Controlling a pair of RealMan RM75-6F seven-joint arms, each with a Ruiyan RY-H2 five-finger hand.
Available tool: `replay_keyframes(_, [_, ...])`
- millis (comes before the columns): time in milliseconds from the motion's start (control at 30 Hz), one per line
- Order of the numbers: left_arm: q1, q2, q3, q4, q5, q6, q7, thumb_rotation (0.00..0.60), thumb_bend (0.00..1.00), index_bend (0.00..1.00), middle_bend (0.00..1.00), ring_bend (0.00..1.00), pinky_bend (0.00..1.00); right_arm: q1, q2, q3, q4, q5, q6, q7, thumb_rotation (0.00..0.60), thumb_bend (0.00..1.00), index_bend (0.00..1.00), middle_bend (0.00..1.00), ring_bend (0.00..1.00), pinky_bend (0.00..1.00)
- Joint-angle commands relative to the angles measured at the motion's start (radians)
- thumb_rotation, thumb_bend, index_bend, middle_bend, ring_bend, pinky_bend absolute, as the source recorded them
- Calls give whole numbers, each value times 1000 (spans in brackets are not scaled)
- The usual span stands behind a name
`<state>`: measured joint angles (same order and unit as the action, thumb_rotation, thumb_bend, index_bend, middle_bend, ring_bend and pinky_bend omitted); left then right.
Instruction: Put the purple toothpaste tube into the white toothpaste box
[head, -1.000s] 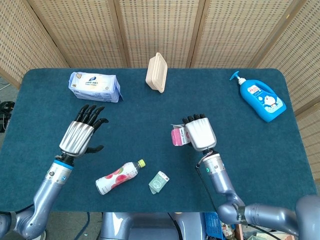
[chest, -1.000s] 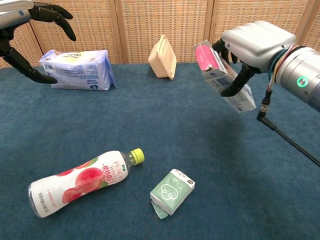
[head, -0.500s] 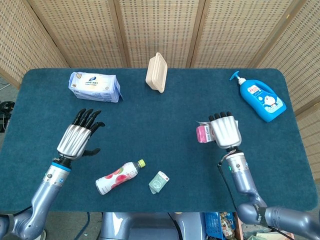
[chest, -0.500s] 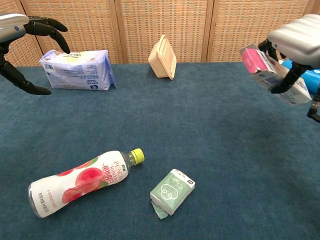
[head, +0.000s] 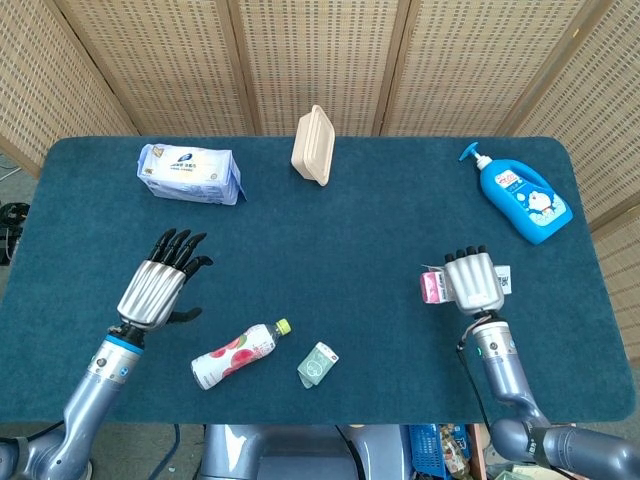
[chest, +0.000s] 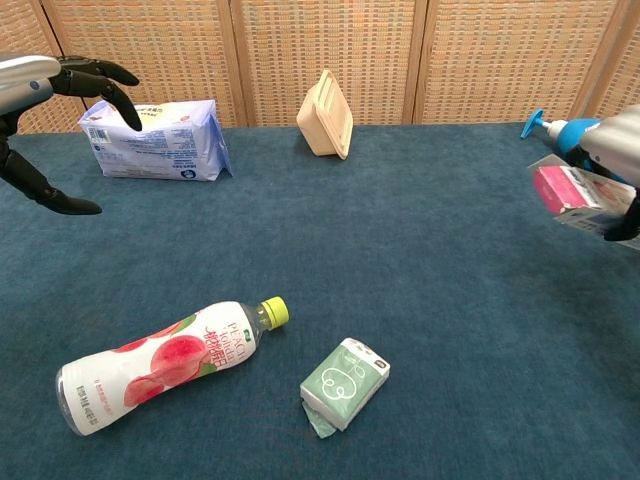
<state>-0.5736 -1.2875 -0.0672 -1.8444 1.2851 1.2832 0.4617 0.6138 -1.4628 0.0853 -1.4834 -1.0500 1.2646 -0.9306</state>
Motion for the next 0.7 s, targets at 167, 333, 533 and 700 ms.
replay_keyframes(167, [11, -6, 0, 11, 7, -9, -2, 600, 93, 297, 84, 15, 0, -10, -13, -7, -21, 106, -68, -40, 600, 62, 332, 195, 68, 291])
replay_keyframes(333, [19, -8, -1, 19, 10, -15, -11, 600, 91, 297, 84, 14, 0, -10, -15, 1, -51, 155, -118, -2, 600, 0, 209, 80, 0, 182])
replay_keyframes(533, [28, -7, 0, 18, 20, -16, -23, 600, 92, 298, 84, 15, 0, -9, -20, 2, -75, 145, -132, 40, 600, 0, 177, 29, 0, 178])
replay_keyframes(700, [36, -4, 1, 16, 24, -15, -26, 600, 92, 294, 83, 13, 0, -9, -21, 6, -87, 117, -111, 55, 600, 0, 176, 17, 0, 155])
